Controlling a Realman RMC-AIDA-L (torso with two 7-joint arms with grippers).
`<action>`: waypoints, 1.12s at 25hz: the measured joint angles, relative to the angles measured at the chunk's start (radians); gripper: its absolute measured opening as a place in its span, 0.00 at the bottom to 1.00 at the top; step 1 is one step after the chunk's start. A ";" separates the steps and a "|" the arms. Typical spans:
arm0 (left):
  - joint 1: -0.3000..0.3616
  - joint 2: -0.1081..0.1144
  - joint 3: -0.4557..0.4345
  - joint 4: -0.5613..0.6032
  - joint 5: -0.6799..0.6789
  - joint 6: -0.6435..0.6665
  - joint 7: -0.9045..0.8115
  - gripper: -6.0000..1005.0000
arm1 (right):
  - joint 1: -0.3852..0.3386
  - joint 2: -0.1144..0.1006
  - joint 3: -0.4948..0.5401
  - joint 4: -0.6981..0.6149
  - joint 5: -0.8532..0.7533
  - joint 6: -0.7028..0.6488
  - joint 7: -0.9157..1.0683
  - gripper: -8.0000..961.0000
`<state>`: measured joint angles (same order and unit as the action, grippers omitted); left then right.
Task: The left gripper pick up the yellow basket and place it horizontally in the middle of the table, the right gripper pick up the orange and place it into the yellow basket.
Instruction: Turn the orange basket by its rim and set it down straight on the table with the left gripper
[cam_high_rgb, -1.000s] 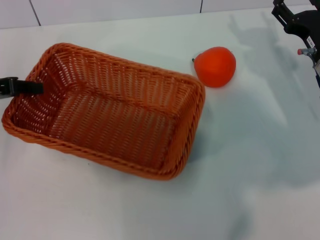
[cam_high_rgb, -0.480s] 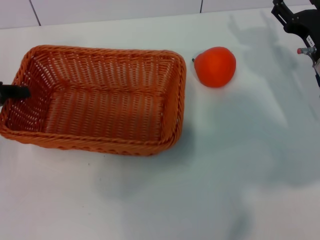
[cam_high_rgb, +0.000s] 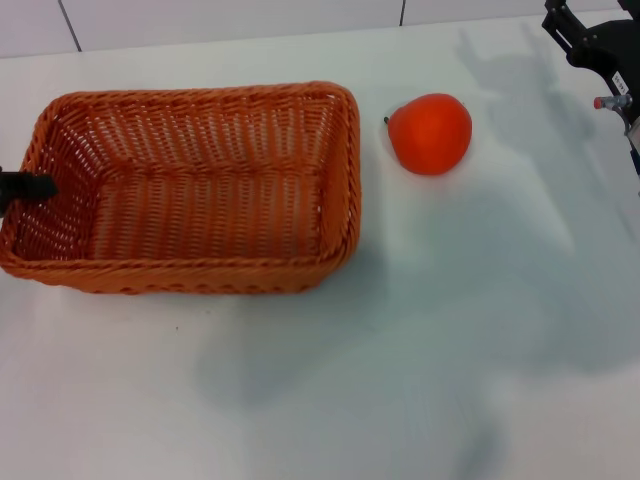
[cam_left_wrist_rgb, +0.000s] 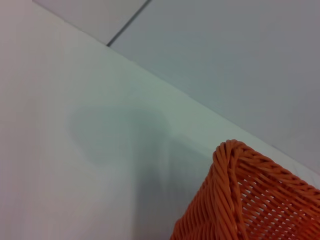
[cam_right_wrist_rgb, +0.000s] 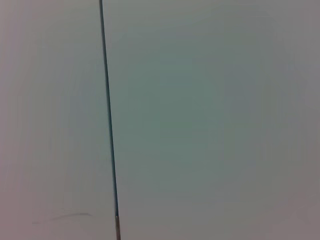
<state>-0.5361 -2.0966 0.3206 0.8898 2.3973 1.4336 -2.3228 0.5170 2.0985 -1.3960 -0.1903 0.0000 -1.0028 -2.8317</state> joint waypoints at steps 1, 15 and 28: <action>0.003 -0.003 0.000 0.000 0.000 -0.007 -0.003 0.17 | 0.000 0.000 0.000 0.000 0.000 0.000 0.000 0.94; 0.010 -0.025 0.000 0.003 -0.001 -0.071 -0.013 0.17 | 0.000 0.000 -0.002 0.000 0.000 0.000 0.000 0.93; 0.003 -0.028 0.003 0.019 -0.001 -0.073 -0.016 0.17 | 0.006 0.000 -0.002 0.000 0.000 0.012 0.000 0.93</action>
<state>-0.5331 -2.1242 0.3234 0.9085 2.3960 1.3604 -2.3386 0.5229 2.0985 -1.3975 -0.1898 0.0000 -0.9905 -2.8317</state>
